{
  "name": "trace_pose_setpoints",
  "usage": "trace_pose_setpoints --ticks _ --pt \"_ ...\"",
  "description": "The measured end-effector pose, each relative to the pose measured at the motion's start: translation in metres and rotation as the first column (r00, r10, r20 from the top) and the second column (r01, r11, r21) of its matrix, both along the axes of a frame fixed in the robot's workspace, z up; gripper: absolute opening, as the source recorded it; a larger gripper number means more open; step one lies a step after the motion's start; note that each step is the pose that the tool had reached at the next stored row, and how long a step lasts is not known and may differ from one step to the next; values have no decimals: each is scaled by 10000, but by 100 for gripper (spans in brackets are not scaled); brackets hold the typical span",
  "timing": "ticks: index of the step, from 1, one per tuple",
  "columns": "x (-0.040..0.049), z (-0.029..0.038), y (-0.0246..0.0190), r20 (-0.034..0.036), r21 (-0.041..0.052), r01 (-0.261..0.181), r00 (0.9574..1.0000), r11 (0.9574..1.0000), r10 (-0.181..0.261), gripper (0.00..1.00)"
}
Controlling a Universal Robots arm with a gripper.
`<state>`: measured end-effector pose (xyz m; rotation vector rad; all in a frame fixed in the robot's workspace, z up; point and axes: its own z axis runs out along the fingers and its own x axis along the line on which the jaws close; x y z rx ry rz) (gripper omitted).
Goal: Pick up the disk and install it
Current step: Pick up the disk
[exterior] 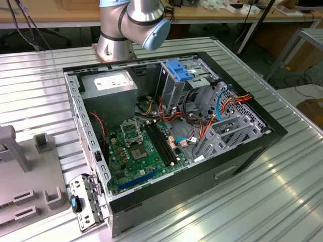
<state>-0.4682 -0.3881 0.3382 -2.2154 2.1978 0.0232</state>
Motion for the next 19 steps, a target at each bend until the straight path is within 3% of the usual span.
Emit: trace_pose_setpoints --ticks 8,12,19 --pt "-25 -88 0 -1 0 -35 10000 10000 35 60" --pt "-25 -130 49 -1 0 -34 10000 10000 34 60" --pt "-24 -183 76 -2 0 -35 10000 10000 35 60"
